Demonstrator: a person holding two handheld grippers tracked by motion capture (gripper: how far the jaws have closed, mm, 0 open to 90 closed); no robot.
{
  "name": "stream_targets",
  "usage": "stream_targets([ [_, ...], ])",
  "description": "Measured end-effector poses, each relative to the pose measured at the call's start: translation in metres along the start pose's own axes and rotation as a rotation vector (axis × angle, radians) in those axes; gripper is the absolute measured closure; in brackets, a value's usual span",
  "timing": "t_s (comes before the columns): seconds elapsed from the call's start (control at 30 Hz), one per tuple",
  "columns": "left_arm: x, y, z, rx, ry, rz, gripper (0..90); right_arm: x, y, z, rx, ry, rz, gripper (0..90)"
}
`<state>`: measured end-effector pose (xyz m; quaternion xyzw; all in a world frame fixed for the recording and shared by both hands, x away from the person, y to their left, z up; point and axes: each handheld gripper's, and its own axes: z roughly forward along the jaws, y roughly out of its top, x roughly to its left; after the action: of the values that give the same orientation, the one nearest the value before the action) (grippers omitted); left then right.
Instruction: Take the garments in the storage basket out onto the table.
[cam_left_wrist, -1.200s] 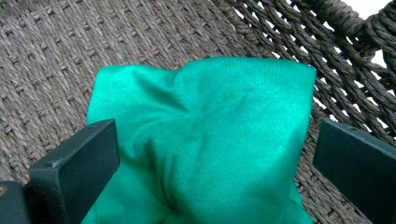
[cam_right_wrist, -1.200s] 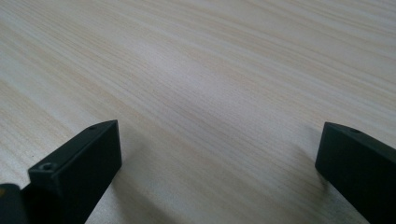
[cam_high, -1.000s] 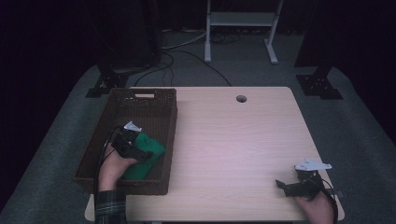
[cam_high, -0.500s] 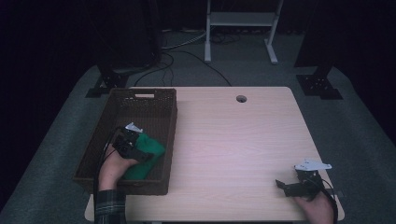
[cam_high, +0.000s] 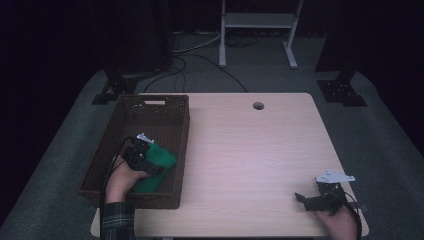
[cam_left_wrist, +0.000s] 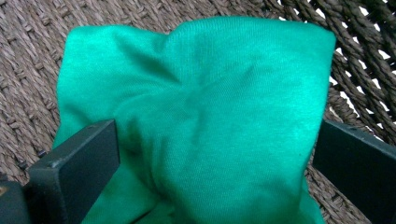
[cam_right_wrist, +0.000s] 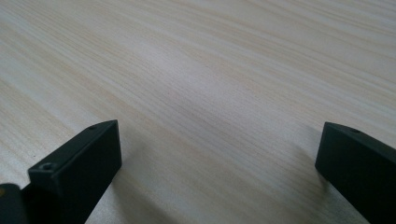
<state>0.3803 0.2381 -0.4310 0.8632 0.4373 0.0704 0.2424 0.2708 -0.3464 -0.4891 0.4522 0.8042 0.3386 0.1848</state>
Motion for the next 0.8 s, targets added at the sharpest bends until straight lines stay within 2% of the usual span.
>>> stream_targets([
  [0.23,0.0,0.0,0.003,0.021,0.005,-0.008,0.0,0.0,0.0,0.0,0.0,0.0,0.0,0.0],
  [0.4,-0.001,-0.001,0.007,0.048,0.003,0.001,0.0,0.0,0.0,0.0,0.0,0.0,0.001,0.0],
  [0.8,-0.001,-0.001,0.014,0.091,0.004,-0.017,0.0,0.0,0.0,0.0,0.0,0.0,0.0,0.0],
])
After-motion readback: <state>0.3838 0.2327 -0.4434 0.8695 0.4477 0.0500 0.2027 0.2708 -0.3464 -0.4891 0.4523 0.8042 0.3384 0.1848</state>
